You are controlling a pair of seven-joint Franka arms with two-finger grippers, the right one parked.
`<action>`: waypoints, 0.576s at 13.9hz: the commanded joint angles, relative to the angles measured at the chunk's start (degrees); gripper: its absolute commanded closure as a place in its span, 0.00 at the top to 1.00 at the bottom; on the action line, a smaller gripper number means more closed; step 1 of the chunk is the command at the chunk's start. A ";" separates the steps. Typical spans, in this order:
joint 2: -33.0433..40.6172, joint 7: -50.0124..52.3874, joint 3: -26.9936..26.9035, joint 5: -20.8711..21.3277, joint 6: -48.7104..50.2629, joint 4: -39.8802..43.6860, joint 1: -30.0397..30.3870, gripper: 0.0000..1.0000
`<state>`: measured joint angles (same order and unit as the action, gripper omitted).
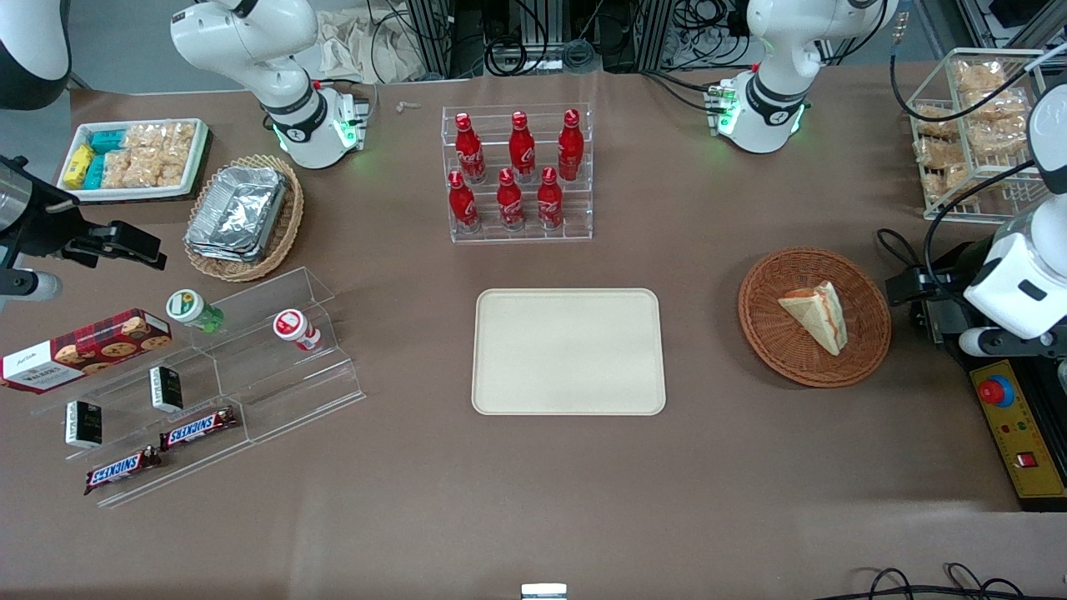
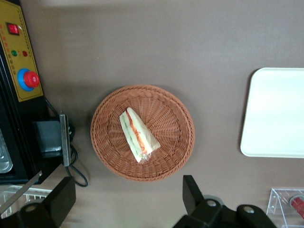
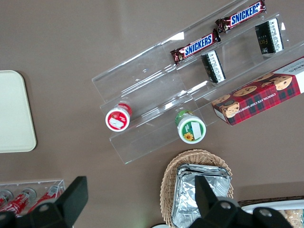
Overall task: Place sandwich from basket to tray
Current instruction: 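Move the left gripper over the wicker basket above the wrapped sandwich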
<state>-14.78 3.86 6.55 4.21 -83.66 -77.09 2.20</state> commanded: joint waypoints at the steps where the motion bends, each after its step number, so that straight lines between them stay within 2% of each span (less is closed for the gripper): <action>1: 0.89 0.36 0.04 0.28 1.31 0.01 -0.09 1.00; 5: 3.61 1.94 0.04 0.36 -2.99 -5.16 -0.09 1.00; 8: 8.70 2.03 -0.05 -0.42 -7.82 -14.46 0.34 1.00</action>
<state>-11.94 5.04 6.55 4.23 -87.83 -83.07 2.21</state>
